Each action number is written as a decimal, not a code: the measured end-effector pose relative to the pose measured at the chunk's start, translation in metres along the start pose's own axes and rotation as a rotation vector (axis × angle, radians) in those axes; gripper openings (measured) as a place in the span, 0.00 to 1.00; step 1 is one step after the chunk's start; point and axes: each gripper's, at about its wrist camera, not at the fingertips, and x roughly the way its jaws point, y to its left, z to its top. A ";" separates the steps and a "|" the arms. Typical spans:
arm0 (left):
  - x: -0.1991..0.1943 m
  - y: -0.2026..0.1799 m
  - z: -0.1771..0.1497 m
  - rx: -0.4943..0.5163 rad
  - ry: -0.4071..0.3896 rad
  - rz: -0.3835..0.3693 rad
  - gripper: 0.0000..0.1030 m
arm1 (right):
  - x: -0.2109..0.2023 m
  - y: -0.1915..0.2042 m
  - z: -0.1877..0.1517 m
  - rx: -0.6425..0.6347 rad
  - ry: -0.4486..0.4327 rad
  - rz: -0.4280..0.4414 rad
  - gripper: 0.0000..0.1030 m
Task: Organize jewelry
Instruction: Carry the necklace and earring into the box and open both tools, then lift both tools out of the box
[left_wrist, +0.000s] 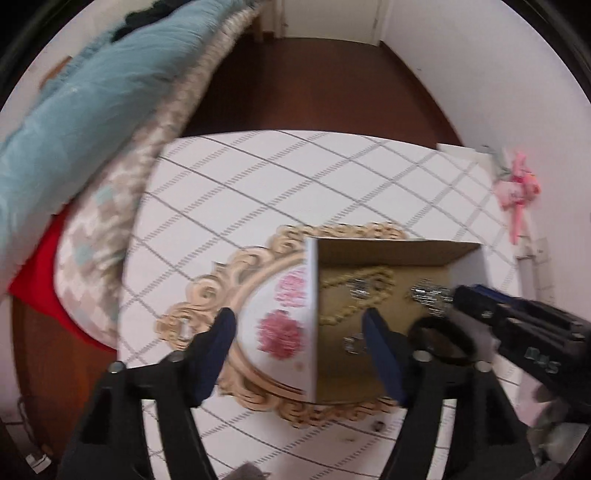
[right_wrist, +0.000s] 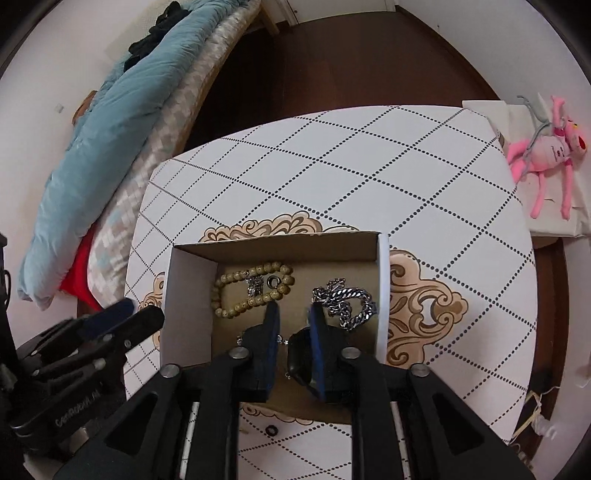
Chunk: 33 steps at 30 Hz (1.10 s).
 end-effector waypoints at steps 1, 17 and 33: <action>0.002 0.001 0.000 0.003 0.002 0.023 0.71 | -0.001 0.001 0.000 -0.007 -0.004 -0.010 0.33; -0.005 0.007 -0.034 -0.001 -0.065 0.050 1.00 | -0.043 0.001 -0.044 -0.080 -0.168 -0.342 1.00; -0.092 -0.001 -0.064 0.006 -0.213 -0.018 1.00 | -0.112 0.019 -0.090 -0.080 -0.299 -0.326 1.00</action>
